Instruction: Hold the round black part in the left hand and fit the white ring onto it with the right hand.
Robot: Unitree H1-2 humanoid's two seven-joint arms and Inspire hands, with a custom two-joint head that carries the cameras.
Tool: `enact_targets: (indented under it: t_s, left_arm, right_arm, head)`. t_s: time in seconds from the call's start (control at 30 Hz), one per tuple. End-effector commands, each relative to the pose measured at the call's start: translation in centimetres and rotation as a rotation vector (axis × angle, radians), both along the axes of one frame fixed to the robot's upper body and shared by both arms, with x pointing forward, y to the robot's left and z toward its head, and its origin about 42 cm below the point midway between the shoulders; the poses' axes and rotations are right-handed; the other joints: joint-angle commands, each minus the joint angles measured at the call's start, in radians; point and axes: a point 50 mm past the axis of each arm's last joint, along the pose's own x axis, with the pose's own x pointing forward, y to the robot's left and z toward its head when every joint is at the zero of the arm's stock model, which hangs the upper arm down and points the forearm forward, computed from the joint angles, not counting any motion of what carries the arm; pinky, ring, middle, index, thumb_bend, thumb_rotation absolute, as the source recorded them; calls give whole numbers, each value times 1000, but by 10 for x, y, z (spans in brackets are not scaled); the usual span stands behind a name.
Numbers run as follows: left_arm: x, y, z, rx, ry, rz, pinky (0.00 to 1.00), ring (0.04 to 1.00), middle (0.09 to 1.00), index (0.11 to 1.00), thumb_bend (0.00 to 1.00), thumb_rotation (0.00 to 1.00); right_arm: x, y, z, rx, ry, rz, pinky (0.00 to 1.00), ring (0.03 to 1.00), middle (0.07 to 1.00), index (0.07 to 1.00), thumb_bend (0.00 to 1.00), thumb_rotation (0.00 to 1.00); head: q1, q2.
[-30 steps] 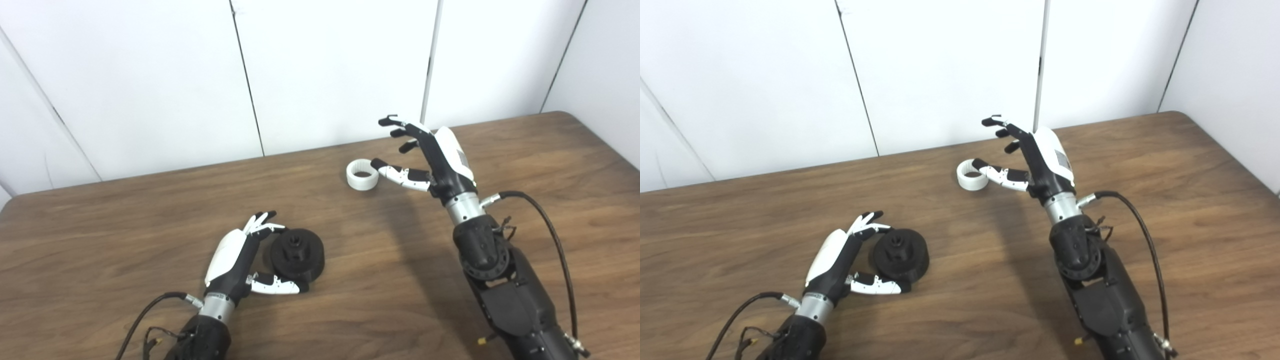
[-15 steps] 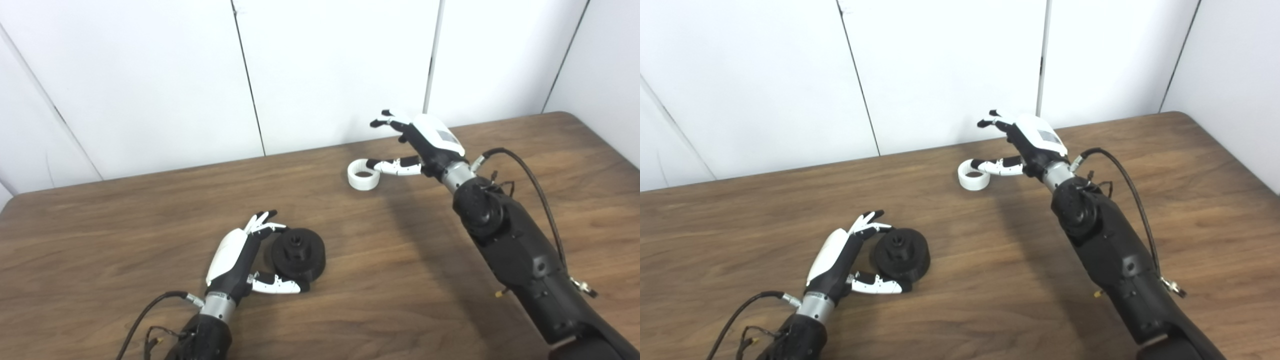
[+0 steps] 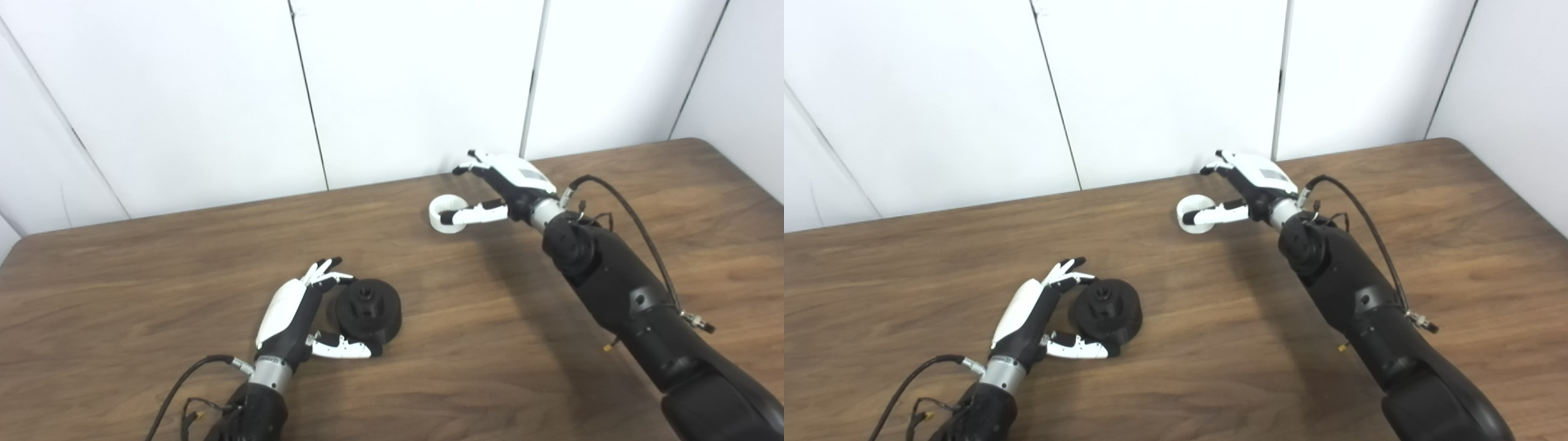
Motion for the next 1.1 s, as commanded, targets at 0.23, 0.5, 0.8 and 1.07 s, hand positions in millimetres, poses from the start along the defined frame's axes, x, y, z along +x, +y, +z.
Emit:
enact_targets:
  t_s: [0.23,0.5,0.8,1.07]
  left_arm:
    - [5,-4,9,28,-33,-16,973,1000,957,619,881,187]
    - [4,-3,10,27,-33,-10,981,1000,958,620,881,185]
    - [3,-2,8,29,-30,-12,977,1000,959,621,879,185]
    - [3,-2,9,30,-32,-12,966,1000,958,620,881,195]
  right_arm:
    - [15,6,20,-55,-32,3,1000,1000,1000,880,1000,816]
    - [12,11,9,-82,-10,-2,1000,1000,1000,884,1000,797]
    - [14,16,-4,-66,-21,-28,1000,1000,1000,852,991,626]
    - [17,23,-10,-20,-81,-51,1000,1000,1000,786,929,555]
  head:
    - [2,1]
    - [9,0]
    - [15,-1]
    - [19,5]
